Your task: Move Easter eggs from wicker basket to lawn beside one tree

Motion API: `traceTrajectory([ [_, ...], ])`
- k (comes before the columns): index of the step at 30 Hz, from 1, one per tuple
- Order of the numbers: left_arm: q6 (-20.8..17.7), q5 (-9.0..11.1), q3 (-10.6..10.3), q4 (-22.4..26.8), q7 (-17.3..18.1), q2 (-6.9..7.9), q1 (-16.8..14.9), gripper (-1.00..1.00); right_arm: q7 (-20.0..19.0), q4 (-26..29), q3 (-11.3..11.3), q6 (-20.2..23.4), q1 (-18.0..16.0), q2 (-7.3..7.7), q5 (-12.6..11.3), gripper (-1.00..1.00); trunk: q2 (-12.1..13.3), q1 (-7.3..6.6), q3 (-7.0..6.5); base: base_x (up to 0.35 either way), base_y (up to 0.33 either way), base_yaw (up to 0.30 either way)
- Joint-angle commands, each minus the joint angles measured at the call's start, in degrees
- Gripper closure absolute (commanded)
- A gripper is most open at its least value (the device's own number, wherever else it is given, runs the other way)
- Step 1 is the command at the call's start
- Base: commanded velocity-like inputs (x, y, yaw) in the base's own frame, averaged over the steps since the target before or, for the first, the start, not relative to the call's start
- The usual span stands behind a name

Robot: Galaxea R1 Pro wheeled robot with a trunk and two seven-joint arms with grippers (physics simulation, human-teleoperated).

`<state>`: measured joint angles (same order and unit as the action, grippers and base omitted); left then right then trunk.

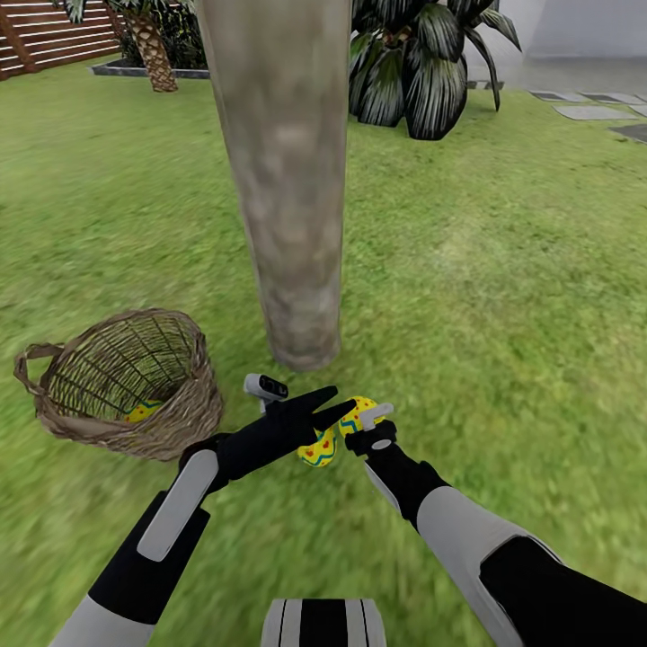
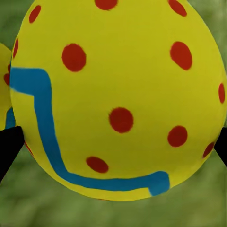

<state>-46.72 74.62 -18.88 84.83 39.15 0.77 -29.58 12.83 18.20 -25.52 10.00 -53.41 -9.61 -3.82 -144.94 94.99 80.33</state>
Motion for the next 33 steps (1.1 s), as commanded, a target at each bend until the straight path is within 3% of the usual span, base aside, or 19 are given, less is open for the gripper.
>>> traceTrajectory([
  [1,-0.3,0.4,-0.1,0.0,0.0,0.03,0.0,-1.00,0.5,0.1,-0.5,0.3,0.0,0.03,-0.4,1.00,0.0,-0.01,0.04,0.014,0.000,0.000],
  [3,-0.3,0.4,-0.1,0.0,0.0,0.02,0.0,-1.00,0.4,0.1,-0.5,0.4,0.0,0.03,-0.4,1.00,0.0,-0.01,0.04,0.004,0.000,0.000],
  [33,-0.3,0.4,-0.1,0.1,0.0,-0.15,0.0,-1.00,0.5,0.1,-0.5,0.6,0.0,0.03,-0.6,1.00,-0.4,0.77,6.68,0.000,0.000,0.000],
])
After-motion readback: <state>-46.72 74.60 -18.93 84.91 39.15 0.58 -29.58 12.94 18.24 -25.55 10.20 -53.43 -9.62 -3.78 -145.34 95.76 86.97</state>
